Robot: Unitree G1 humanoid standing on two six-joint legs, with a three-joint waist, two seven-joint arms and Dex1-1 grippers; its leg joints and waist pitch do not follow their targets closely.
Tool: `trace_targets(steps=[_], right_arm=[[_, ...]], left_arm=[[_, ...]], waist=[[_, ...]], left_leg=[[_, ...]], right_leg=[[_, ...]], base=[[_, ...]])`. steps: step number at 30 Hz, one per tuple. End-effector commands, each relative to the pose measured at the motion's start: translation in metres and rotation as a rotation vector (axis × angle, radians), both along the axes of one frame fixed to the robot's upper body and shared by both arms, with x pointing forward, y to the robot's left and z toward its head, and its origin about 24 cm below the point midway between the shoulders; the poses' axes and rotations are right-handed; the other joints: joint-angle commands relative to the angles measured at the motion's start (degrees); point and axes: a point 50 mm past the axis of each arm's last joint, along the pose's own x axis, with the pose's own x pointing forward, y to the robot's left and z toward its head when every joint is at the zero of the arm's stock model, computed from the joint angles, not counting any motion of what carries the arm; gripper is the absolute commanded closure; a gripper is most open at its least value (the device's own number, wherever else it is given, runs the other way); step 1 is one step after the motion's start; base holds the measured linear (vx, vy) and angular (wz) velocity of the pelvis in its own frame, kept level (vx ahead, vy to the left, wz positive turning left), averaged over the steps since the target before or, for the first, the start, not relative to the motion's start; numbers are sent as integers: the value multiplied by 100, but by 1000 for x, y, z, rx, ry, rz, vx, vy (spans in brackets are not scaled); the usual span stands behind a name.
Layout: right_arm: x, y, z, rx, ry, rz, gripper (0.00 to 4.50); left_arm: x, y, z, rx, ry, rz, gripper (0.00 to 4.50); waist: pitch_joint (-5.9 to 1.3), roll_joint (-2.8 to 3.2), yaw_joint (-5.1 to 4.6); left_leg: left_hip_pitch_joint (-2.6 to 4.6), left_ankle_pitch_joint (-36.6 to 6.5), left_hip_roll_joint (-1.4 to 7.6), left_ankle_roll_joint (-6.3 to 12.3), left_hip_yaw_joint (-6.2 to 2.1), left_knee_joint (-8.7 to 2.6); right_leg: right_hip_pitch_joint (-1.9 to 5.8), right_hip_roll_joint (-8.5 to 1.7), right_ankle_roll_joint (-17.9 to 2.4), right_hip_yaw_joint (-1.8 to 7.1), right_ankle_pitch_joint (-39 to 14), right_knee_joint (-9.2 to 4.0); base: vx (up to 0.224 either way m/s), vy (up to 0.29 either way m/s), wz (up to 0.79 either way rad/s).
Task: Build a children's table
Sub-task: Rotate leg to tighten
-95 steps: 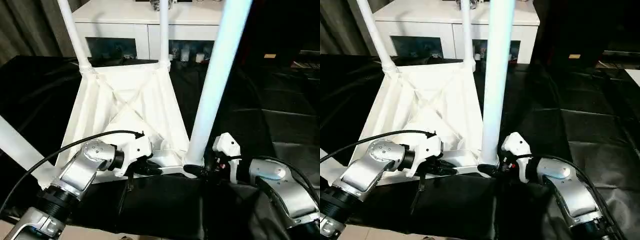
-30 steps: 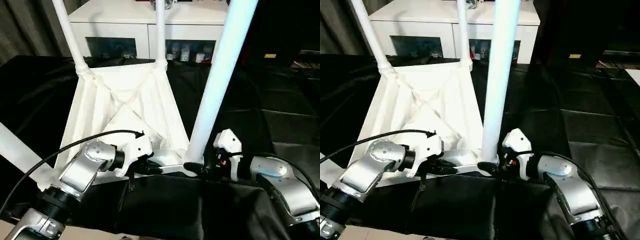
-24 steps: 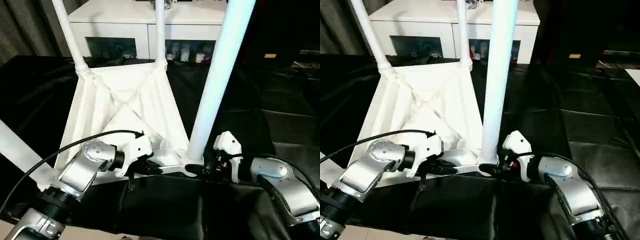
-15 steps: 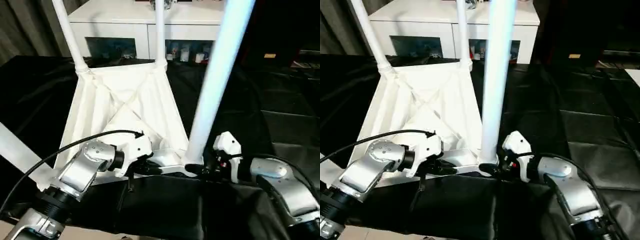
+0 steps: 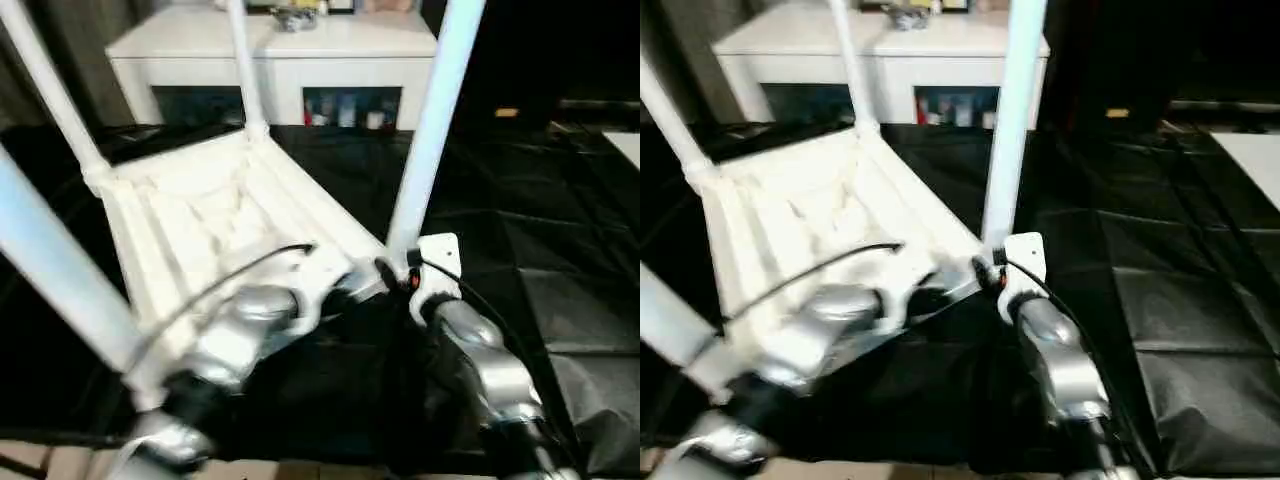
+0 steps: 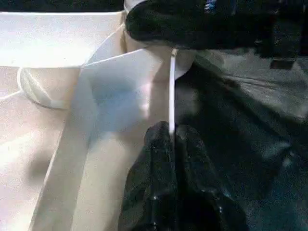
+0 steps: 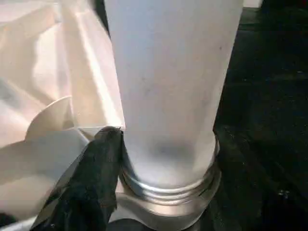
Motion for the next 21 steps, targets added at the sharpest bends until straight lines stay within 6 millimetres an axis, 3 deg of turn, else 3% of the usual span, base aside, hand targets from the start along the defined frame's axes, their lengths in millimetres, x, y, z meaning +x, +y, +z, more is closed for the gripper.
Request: trace_targets(steps=[1,2,3,6,10,12,14,15,19,21], right_arm=[[-6,12,-13,8,61,37,181],[-5,17,-6,29,17,88,146],[-5,17,-6,30,14,90,125],[-4,16,7,33,-61,124,111],[-3,5,12,2,-83,95,71],[-3,-2,16,-16,-87,126,58],[-7,-9,22,-58,-95,234,58],[-13,-16,25,-76,-87,353,58],[-33,-27,31,-84,-62,648,58],[-45,-35,32,-61,-16,763,58]], left_arm=[[-3,-8,-8,17,11,0,450],[-1,-6,-6,26,-8,-16,450],[-1,-6,-6,27,-9,-18,450],[0,5,-5,64,-25,-29,450],[0,12,-5,80,-33,-33,450],[0,16,-4,82,-37,-42,450],[-2,22,-3,83,-32,-79,450],[-6,27,-2,72,-12,-120,450],[-17,38,-1,55,42,-272,450],[-30,44,3,24,51,-477,450]], waist=[[-221,-74,-48],[-240,-42,-49],[-243,-40,-47],[-261,-60,-45],[-264,-70,-25],[-257,-77,-27],[-263,-66,-2],[-248,-34,9],[-267,-57,68],[-292,-62,120]], left_leg=[[153,-3039,131,-59,-141,-463],[101,-2993,155,-36,-169,-517],[100,-3002,168,-38,-169,-525],[27,-2817,181,3,-164,-547],[36,-2620,186,52,-119,-537],[6,-2585,185,77,-120,-544],[6,-2505,203,95,-118,-540],[-4,-2509,208,117,-121,-549],[14,-2434,239,228,-100,-525],[2,-2139,257,324,-80,-517]], right_leg=[[29,-178,-289,5,-3790,-648],[96,-192,-287,-3,-3569,-618],[77,-195,-326,16,-3432,-614],[120,-223,-471,58,-3116,-552],[99,-214,-641,94,-2832,-525],[127,-216,-646,94,-2843,-512],[133,-219,-646,108,-2746,-498],[154,-214,-675,112,-2668,-479],[171,-231,-779,148,-2438,-466],[177,-243,-1028,169,-2005,-408]], base=[[0,0,0],[0,0,0],[0,0,0],[0,0,0],[0,0,0],[0,0,0],[0,0,0],[0,0,0],[0,0,0],[0,0,0]])
